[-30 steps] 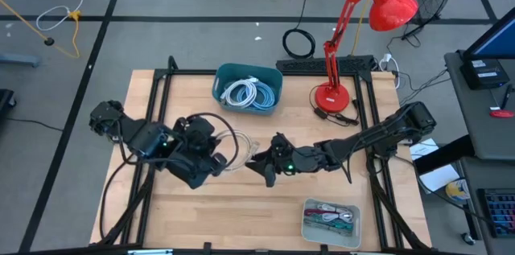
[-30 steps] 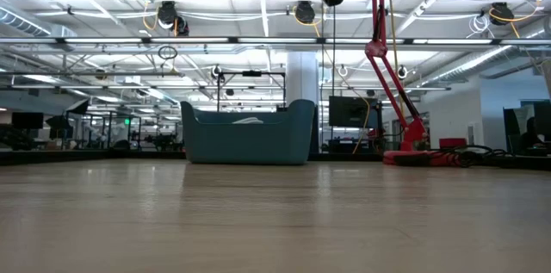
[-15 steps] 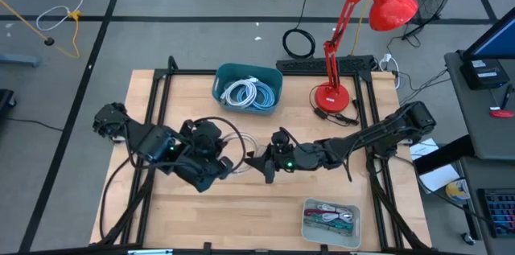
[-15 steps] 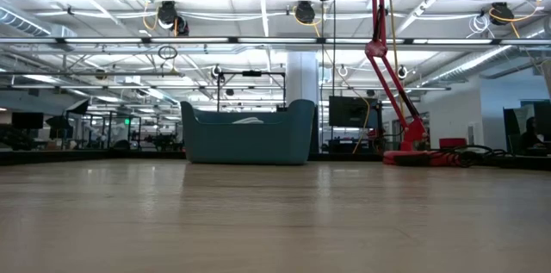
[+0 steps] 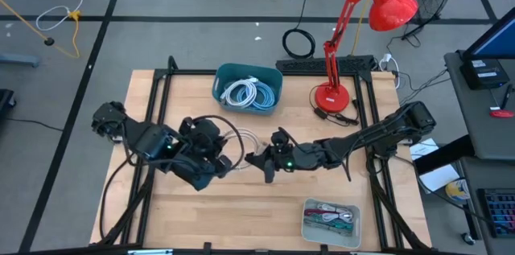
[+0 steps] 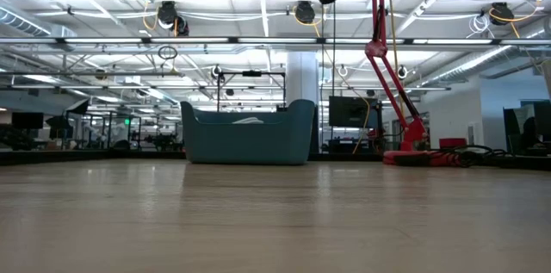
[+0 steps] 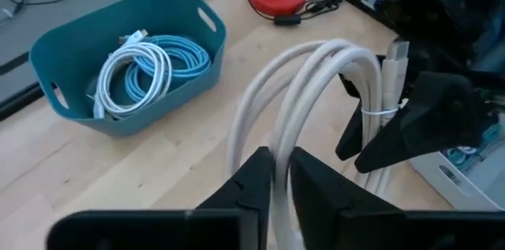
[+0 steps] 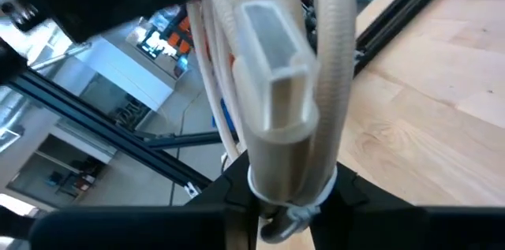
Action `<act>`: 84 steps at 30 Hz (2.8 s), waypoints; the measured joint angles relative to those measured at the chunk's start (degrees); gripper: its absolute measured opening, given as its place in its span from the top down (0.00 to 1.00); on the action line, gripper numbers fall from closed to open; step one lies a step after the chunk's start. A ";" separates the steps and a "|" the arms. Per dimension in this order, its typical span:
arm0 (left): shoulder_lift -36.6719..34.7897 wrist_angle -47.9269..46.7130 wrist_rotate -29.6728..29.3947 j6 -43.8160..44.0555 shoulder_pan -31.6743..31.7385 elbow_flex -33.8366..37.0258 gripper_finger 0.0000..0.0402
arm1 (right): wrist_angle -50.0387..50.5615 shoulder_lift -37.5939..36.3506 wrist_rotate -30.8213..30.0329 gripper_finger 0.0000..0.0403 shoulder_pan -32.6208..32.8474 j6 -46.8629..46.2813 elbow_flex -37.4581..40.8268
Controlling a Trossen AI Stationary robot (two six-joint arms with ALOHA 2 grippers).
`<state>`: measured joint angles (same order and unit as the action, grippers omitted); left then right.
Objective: Sort cables into bins
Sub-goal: Put the brown HDMI cable into the blue bin
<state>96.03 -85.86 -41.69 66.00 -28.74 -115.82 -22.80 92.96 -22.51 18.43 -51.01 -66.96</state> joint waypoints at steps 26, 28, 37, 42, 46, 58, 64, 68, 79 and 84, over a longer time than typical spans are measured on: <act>-24.58 18.54 4.20 -9.19 -0.92 9.71 0.96 | 4.66 -10.71 7.27 0.87 2.74 4.51 0.03; -25.88 28.07 7.46 -11.51 -0.87 15.83 0.99 | 4.21 -12.27 6.35 0.87 3.50 5.70 0.04; -27.16 75.39 24.08 -14.47 3.72 45.00 0.95 | 4.01 -19.18 2.59 0.87 6.40 10.00 0.04; -27.17 105.94 31.94 -16.53 6.16 57.10 0.95 | 4.01 -21.37 -0.24 0.87 8.13 11.62 0.02; -27.04 121.86 33.12 -15.03 8.05 62.23 0.93 | 4.13 -21.45 -2.22 0.87 9.10 12.49 0.02; -26.29 118.68 31.62 -9.06 8.96 62.18 0.42 | 3.94 -21.48 -4.60 0.87 9.45 12.84 0.02; -24.84 120.66 31.38 -9.08 8.95 62.08 0.34 | 4.23 -20.92 -4.68 0.87 8.57 12.73 0.02; -23.34 121.50 31.25 -8.60 9.23 61.48 0.34 | 3.92 -20.51 -4.69 0.87 6.93 11.57 0.00; -14.78 109.36 36.67 -14.33 9.39 44.74 0.34 | 4.47 -18.94 -3.85 0.86 3.73 9.19 -0.05; -14.54 99.53 38.31 -16.50 9.45 40.22 0.35 | 4.65 -19.20 -3.85 0.86 3.59 9.67 -0.05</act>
<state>81.49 13.67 -3.38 49.50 -19.29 -75.60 -18.15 73.76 -26.37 22.02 -41.34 -67.00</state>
